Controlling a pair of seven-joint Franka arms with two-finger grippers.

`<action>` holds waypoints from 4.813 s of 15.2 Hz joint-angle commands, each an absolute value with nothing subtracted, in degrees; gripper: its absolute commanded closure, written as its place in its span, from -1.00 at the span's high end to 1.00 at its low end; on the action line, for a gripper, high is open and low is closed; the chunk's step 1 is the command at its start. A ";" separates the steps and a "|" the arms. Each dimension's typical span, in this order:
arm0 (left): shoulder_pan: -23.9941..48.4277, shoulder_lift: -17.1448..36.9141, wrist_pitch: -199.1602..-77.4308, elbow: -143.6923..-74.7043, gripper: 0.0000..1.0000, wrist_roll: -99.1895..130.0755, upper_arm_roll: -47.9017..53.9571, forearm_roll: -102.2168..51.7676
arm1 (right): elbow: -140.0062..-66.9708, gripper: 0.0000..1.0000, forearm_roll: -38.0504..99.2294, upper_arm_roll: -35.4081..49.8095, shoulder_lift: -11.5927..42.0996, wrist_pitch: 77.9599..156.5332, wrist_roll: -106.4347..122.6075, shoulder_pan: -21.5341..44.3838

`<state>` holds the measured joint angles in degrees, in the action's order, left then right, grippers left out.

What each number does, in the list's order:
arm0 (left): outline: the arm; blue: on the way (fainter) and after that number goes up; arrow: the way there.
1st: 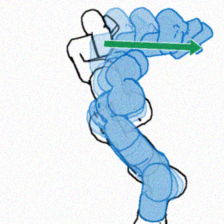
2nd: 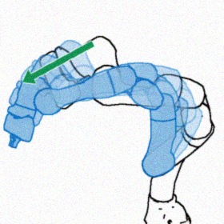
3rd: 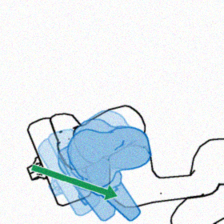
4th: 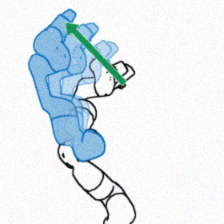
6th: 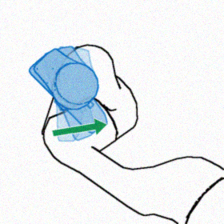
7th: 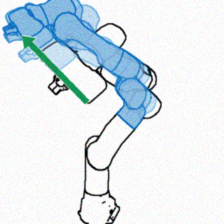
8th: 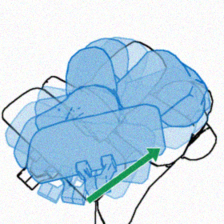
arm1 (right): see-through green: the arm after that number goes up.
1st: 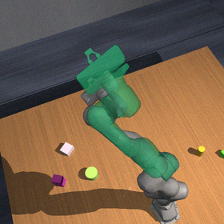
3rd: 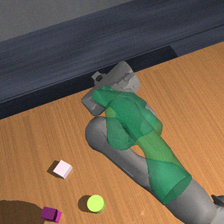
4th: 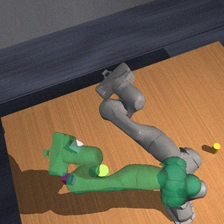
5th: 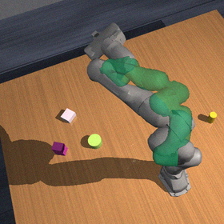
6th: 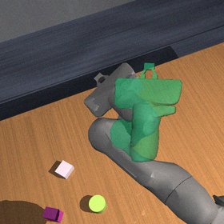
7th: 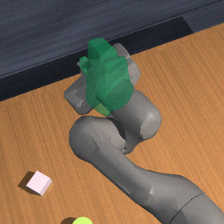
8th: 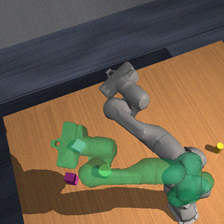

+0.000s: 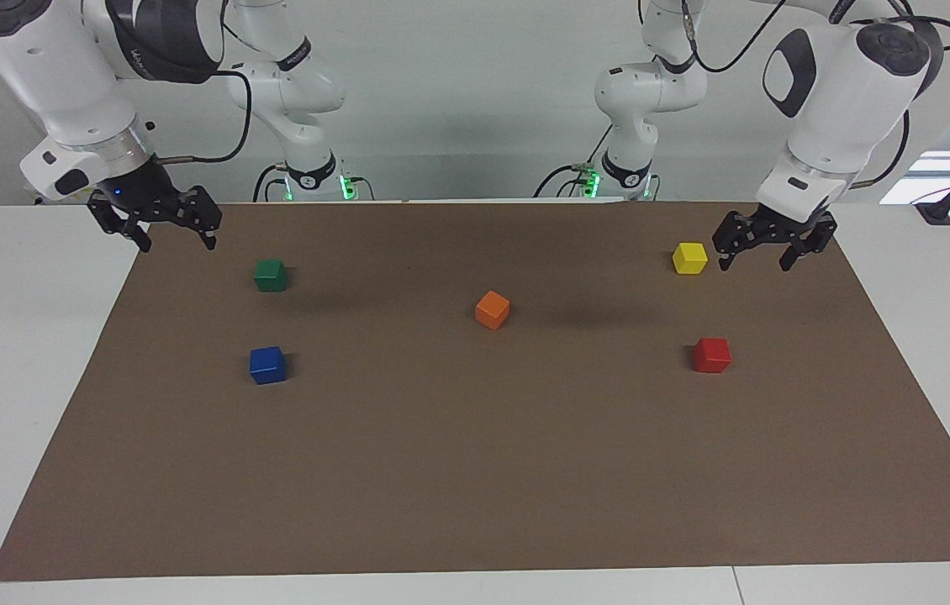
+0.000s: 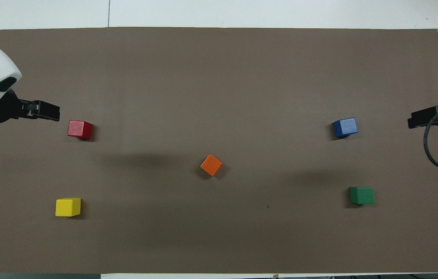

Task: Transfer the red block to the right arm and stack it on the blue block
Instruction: 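Move the left gripper toward the red block, then lower the left gripper and close it on the red block, then lift the red block with the left gripper while the right gripper approaches, then carry the red block toward the open right gripper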

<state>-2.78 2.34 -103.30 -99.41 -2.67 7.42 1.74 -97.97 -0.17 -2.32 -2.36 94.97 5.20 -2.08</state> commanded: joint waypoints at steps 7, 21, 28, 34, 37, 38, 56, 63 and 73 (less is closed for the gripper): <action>-7.30 10.28 -118.89 -106.07 1.00 -4.48 7.65 1.23 | -98.61 1.00 0.00 -1.85 -2.72 96.15 6.06 -2.99; -6.77 16.25 -126.91 -111.62 1.00 -6.68 7.65 1.23 | -99.23 1.00 0.35 -1.76 -2.72 98.00 6.24 -3.61; -6.68 17.14 -129.20 -113.46 1.00 -6.50 7.65 1.23 | -100.19 1.00 0.79 -1.67 -2.81 98.26 6.50 -3.25; -6.59 17.05 -129.90 -114.26 0.99 -6.24 7.65 1.23 | -102.48 1.00 18.60 -1.76 0.69 103.88 17.46 -6.06; -6.59 17.05 -129.64 -114.34 0.29 -5.98 7.65 1.23 | -102.48 1.00 35.81 -1.85 4.65 104.50 26.34 -10.01; -6.59 17.05 -129.46 -114.26 -0.29 -5.72 7.65 1.23 | -102.48 1.00 39.08 -1.85 5.27 104.50 28.19 -10.19; -6.07 6.60 -103.45 -97.30 -1.00 47.32 18.10 -30.75 | -108.63 1.00 91.83 -1.41 23.64 76.29 48.96 -13.63; -3.52 1.34 -104.31 -102.63 -1.00 61.44 22.06 -50.94 | -114.34 1.00 103.36 -1.32 22.76 75.41 48.34 -7.47; 7.73 1.13 -134.54 -114.08 -1.00 56.69 21.97 -83.29 | -117.33 1.00 111.09 -1.41 21.97 76.38 49.04 0.97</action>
<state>4.90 0.52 -129.47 -112.41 58.44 22.84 -77.37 -114.85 109.74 -1.22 23.76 75.74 47.86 1.00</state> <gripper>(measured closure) 0.458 0.000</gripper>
